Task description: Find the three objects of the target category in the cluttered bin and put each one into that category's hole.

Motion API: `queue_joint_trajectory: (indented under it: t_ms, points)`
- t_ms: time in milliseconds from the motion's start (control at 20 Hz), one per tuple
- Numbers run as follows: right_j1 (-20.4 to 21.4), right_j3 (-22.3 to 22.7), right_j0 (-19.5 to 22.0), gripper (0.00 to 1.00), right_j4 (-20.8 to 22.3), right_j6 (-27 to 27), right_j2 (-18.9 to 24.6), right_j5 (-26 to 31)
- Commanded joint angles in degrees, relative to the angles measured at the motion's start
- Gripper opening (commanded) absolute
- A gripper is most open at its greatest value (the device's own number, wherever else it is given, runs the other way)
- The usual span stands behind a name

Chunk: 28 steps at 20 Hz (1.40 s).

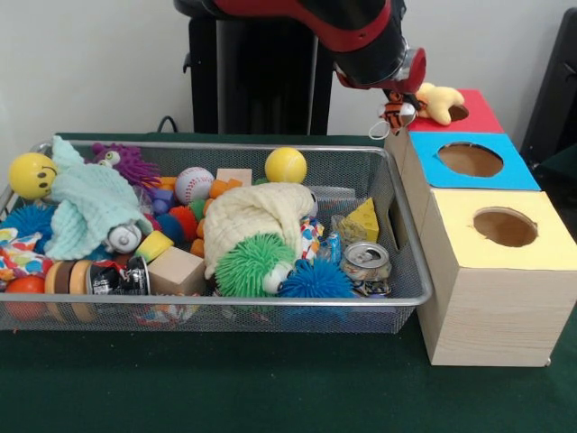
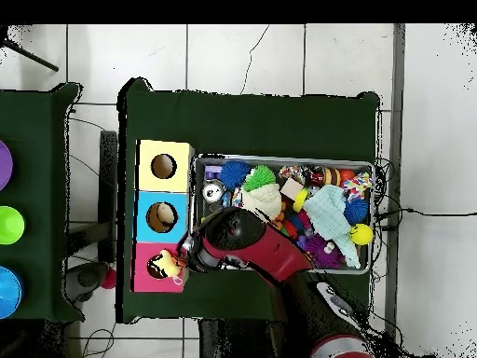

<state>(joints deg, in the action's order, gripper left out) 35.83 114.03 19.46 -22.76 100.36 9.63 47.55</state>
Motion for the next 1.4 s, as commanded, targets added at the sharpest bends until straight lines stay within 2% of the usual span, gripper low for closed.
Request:
queue_joint_trajectory:
  t_ms: [50, 900, 1400]
  points:
    - [-0.84, -1.35, -1.07, 0.0, -2.89, 8.74, 3.88, -0.63]
    - [0.36, -1.14, -1.85, 0.0, -2.49, 8.88, 3.04, -0.08]
    - [5.12, -2.58, -3.16, 0.0, 0.64, 12.27, -0.4, 7.67]
